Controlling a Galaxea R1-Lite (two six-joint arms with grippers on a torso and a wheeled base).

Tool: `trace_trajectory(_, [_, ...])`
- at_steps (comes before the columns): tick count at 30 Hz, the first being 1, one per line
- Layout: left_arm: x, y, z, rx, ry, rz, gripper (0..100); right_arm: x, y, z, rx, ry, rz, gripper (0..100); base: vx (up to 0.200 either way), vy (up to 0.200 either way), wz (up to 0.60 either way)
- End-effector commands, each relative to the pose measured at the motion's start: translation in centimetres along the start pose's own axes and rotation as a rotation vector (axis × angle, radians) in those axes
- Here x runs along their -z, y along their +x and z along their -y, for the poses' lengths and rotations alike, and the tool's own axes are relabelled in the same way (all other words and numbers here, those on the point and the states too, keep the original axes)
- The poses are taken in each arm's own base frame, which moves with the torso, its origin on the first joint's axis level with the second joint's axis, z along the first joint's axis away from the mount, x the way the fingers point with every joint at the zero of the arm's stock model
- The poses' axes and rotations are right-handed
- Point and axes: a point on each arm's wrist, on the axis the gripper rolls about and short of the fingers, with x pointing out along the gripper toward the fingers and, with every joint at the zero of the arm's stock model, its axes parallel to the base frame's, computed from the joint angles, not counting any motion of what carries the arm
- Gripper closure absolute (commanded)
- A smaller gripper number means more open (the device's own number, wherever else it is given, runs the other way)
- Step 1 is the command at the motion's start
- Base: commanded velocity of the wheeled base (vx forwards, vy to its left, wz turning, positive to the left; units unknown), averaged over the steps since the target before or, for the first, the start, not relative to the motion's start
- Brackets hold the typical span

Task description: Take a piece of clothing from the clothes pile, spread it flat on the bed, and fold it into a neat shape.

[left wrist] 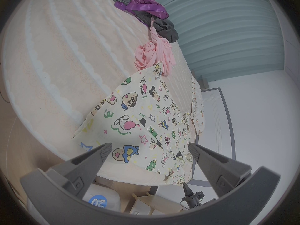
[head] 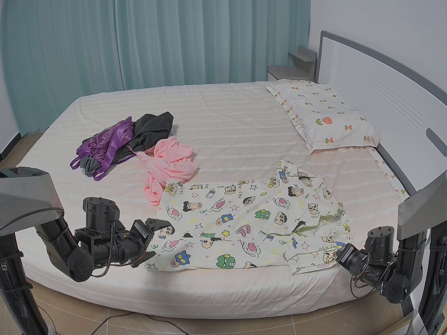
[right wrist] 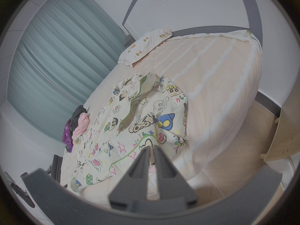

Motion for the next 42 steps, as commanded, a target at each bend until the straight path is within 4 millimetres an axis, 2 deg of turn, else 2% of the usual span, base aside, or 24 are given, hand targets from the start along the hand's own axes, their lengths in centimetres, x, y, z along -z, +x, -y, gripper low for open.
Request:
trace_trajectory(1, [0.0, 0.1, 0.0, -0.001, 0.001, 0.0, 0, 0.1, 0.0, 0.1, -0.002, -0.001, 0.0, 0, 0.0, 0.0, 0.0])
trace_trajectory(4, [-0.1, 0.0, 0.2, 0.009, 0.002, 0.003, 0, -0.5, -0.3, -0.5, -0.026, 0.01, 0.037, 0, 0.0, 0.0, 0.0])
trace_trajectory(7, [-0.1, -0.1, 0.4, 0.014, 0.0, 0.005, 0, -1.8, -1.6, -1.8, -0.11, 0.036, 0.08, 0, 0.0, 0.0, 0.0])
trace_trajectory(10, [-0.1, -0.3, 0.4, 0.012, -0.019, 0.021, 0, -1.3, -2.1, -2.4, -0.159, 0.02, 0.038, 0, 0.0, 0.0, 0.0])
trace_trajectory(15, [-0.3, -0.1, 0.5, 0.002, -0.037, 0.046, 0, -0.7, -1.9, -2.5, -0.159, 0.083, 0.009, 0, 0.08, 0.0, 0.0])
trace_trajectory(27, [0.5, -0.4, 0.3, -0.005, -0.023, 0.023, 0, -1.9, -4.2, -2.4, -0.203, 0.129, 0.029, 0, 0.2, 0.0, 0.0])
trace_trajectory(30, [0.6, -0.6, 0.3, -0.01, -0.013, 0.022, 0, -2.0, -4.4, -2.5, -0.215, 0.128, 0.028, 0, 0.0, 0.0, 0.0])
trace_trajectory(34, [1.2, -1.7, -0.1, -0.024, 0.085, 0.011, 0, -1.9, -4.6, -2.6, -0.22, 0.125, 0.023, 0, 0.0, 0.0, 0.0])
trace_trajectory(38, [1.6, -3.3, -1.0, -0.033, 0.283, -0.033, 0, -2.0, -4.7, -2.7, -0.231, 0.125, 0.026, 0, 0.0, 0.0, 0.0])
trace_trajectory(42, [0.6, -2.9, -1.7, -0.042, 0.457, -0.042, 0, -1.9, -5.2, -2.8, -0.246, 0.119, 0.01, 0, 0.0, 0.0, 0.0])
